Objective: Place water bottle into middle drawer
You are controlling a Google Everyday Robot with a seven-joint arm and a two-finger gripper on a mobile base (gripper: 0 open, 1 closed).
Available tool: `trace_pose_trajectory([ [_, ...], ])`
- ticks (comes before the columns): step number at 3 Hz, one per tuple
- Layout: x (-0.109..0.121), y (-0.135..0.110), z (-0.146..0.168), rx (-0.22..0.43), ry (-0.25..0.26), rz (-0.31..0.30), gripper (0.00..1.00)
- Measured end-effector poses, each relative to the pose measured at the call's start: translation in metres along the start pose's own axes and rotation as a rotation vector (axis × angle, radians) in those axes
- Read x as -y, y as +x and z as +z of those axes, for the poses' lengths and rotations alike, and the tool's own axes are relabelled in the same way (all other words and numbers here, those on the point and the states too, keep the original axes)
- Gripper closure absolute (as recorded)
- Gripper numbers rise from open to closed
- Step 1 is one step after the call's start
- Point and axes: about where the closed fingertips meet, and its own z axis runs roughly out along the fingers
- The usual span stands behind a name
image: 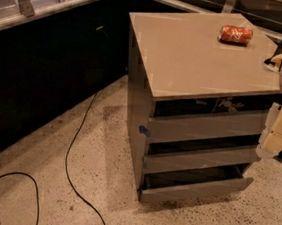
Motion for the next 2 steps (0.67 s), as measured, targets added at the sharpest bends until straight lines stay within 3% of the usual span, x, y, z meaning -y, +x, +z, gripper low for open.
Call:
trace_pose_trajectory([
  [1, 0.0343, 0.0207, 0.0784, 0.108, 0.006, -0.038, 0.0],
  [2, 0.0343, 0.0207, 0.0784, 0.108, 0.006, -0.038, 0.0],
])
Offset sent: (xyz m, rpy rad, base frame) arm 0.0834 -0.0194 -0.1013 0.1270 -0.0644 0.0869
